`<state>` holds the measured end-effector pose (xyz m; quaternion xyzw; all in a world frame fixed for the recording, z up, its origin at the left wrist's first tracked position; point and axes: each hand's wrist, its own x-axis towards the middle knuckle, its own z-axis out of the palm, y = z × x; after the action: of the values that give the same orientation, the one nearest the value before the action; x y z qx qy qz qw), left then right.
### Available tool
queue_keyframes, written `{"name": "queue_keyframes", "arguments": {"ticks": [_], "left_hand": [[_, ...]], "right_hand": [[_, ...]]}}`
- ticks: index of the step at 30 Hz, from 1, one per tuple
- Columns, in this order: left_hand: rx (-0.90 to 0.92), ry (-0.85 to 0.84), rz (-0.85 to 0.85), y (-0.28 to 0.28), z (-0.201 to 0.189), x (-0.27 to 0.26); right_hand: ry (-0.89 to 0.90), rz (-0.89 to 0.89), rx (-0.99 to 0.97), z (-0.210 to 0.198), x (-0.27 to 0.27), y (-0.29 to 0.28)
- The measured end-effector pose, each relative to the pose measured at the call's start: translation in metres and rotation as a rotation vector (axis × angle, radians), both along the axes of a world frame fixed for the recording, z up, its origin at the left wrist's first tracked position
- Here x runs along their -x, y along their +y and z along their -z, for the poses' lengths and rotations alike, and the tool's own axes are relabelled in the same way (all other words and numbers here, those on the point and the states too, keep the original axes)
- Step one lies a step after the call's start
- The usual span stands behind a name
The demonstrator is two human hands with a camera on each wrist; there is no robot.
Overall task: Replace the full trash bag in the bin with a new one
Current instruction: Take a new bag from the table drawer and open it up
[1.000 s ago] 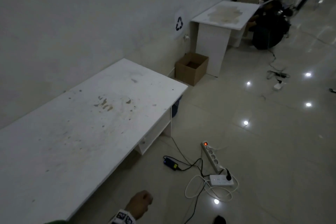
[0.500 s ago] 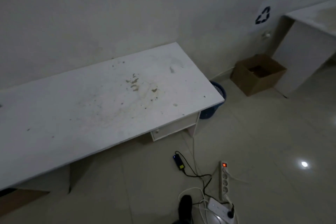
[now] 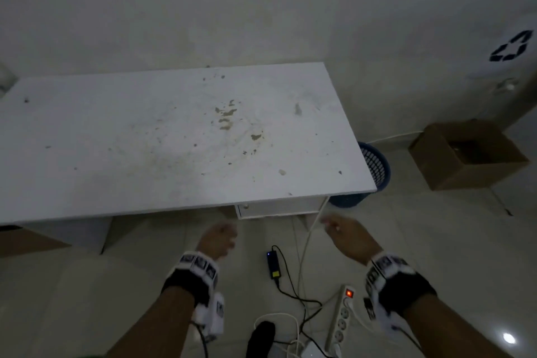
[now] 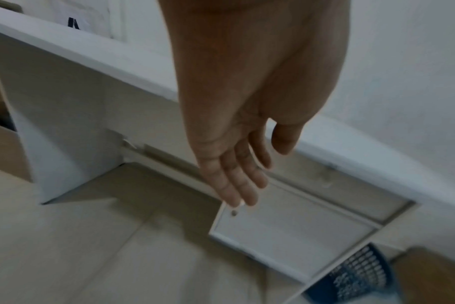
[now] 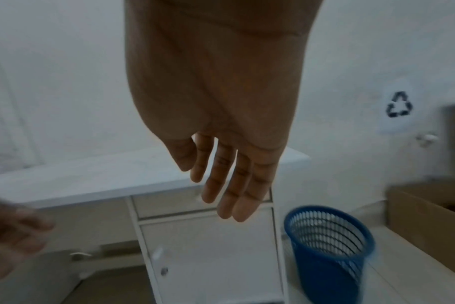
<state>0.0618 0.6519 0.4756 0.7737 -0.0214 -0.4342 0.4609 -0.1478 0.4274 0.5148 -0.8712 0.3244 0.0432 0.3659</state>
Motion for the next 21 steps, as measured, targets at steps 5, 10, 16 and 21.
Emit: {"name": "queue_keyframes", "arguments": {"ticks": [5, 10, 16, 21], "left_hand": [[0.037, -0.877, -0.036, -0.067, -0.015, -0.009], [-0.253, -1.256, 0.312, -0.07, 0.058, -0.043], [-0.139, -1.737, 0.213, -0.065, 0.103, -0.045], [-0.024, -1.939, 0.166, -0.061, 0.121, -0.053]], "right_hand": [[-0.249, -0.114, 0.285, 0.012, -0.068, -0.039], [-0.438, -0.039, 0.599, 0.088, -0.084, -0.047], [-0.639, 0.077, 0.988, 0.17, -0.089, -0.034], [-0.852, 0.127, 1.06, 0.189, -0.096, -0.035]]}}
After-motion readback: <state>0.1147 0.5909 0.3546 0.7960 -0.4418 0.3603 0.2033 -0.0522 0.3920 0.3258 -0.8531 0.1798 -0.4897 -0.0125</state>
